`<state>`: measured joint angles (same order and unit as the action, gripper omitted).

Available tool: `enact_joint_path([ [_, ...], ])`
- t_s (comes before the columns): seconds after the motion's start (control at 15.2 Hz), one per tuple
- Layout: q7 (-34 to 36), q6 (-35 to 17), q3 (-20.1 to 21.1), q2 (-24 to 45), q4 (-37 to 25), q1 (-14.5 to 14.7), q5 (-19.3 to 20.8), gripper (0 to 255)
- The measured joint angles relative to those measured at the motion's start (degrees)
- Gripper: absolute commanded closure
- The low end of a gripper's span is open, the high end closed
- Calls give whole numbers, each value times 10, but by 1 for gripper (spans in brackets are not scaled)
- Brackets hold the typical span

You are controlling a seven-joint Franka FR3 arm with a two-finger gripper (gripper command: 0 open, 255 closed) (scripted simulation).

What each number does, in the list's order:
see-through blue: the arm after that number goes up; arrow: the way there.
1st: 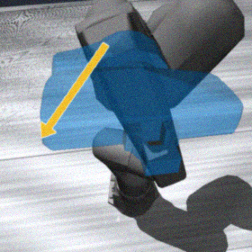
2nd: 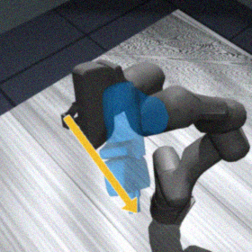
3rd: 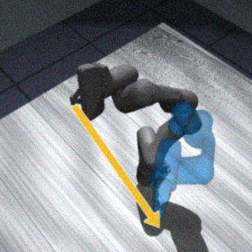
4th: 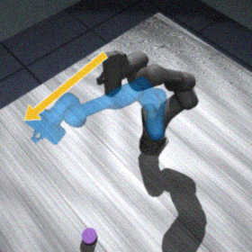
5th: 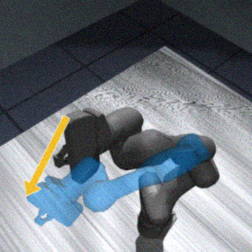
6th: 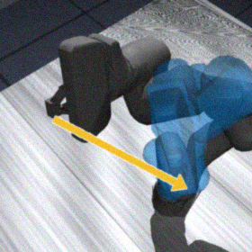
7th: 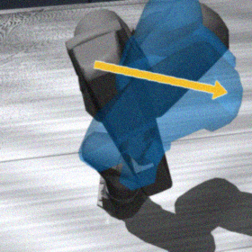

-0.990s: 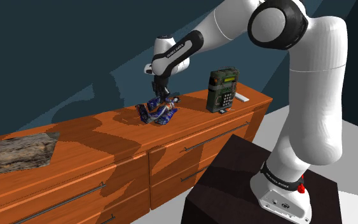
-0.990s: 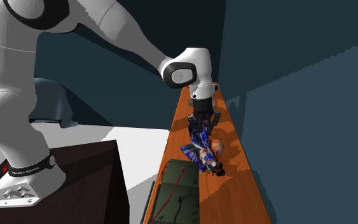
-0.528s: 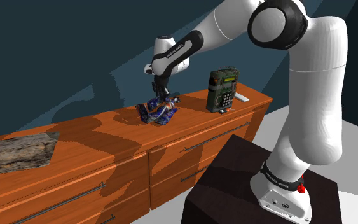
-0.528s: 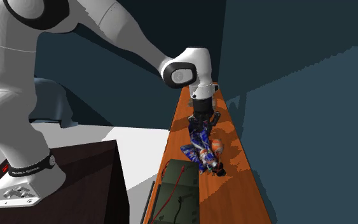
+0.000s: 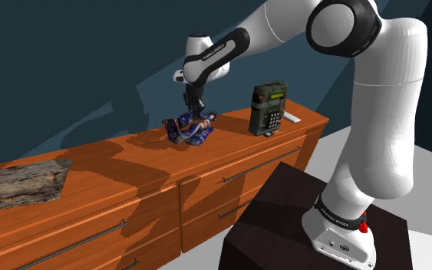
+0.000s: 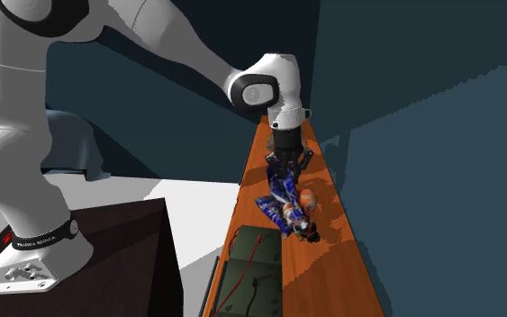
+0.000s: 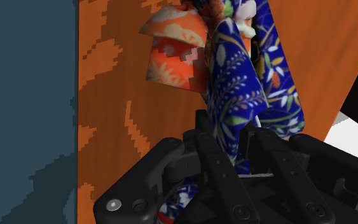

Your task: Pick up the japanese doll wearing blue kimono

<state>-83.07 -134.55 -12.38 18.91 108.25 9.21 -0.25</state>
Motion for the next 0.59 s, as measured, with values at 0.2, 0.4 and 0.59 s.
enact_joint_path([
  [0.2, 0, 20, -1, -12, -8, 1, 3, 255],
  [0.4, 0, 39, -2, -21, -18, 1, 5, 255],
  [0.59, 1, 56, -3, -29, -28, 2, 6, 255],
])
